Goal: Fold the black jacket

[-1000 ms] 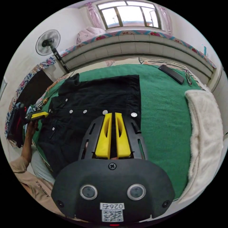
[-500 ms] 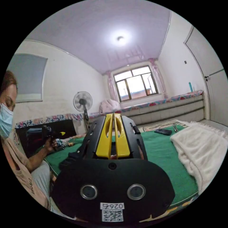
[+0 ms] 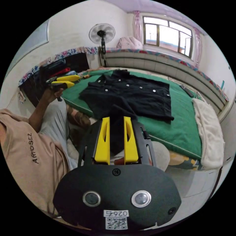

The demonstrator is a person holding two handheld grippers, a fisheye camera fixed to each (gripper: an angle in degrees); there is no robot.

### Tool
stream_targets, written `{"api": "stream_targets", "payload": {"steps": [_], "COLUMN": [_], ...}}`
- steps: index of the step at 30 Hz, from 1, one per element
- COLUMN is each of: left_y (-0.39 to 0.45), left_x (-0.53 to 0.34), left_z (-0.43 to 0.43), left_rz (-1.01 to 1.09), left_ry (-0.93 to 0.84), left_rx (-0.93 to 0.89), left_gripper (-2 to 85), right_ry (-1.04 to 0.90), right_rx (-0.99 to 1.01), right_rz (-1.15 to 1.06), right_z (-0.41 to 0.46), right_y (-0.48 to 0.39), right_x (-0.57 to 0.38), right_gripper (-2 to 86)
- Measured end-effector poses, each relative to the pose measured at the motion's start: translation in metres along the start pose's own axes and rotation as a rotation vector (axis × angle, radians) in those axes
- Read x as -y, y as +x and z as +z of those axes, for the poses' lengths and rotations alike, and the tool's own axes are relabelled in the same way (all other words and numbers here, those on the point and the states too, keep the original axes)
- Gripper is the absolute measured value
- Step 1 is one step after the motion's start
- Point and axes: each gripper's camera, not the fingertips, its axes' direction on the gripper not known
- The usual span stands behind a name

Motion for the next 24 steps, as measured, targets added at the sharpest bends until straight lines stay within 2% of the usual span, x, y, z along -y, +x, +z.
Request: {"api": "stream_targets", "payload": {"steps": [3, 6, 10, 13, 15, 17, 24], "left_y": [0.021, 0.043, 0.043, 0.037, 0.036, 0.043, 0.053], "left_x": [-0.014, -0.017, -0.026, -0.03, -0.03, -0.027, -0.014], "left_z": [0.05, 0.073, 0.095, 0.124, 0.141, 0.152, 0.161], "left_rz": [-0.037, 0.013, -0.004, -0.024, -0.025, 0.01, 0.14], "left_ry": [-0.074, -0.126, -0.162, -0.264, -0.327, -0.38, -0.331], "left_rx": [-0.076, 0.016, 0.088, 0.121, 0.147, 0.183, 0.293], "left_gripper": [16.0, 16.2, 16.4, 17.9, 20.9, 23.5, 21.6], "right_ry": [-0.11, -0.195, -0.318, -0.403, -0.33, -0.244, 0.124], "right_rx": [-0.1, -0.222, -0.258, -0.378, -0.513, -0.527, -0.42], "right_rz": [-0.062, -0.138, -0.15, -0.138, -0.137, -0.113, -0.026], "right_z": [0.032, 0.06, 0.102, 0.131, 0.133, 0.125, 0.04], "right_y": [-0.036, -0.064, -0.076, -0.081, -0.087, -0.088, -0.066], "right_x": [0.008, 0.015, 0.027, 0.039, 0.045, 0.048, 0.072], "right_gripper": [12.1, 16.7, 17.1, 11.0, 2.0, -0.3, -1.3]}}
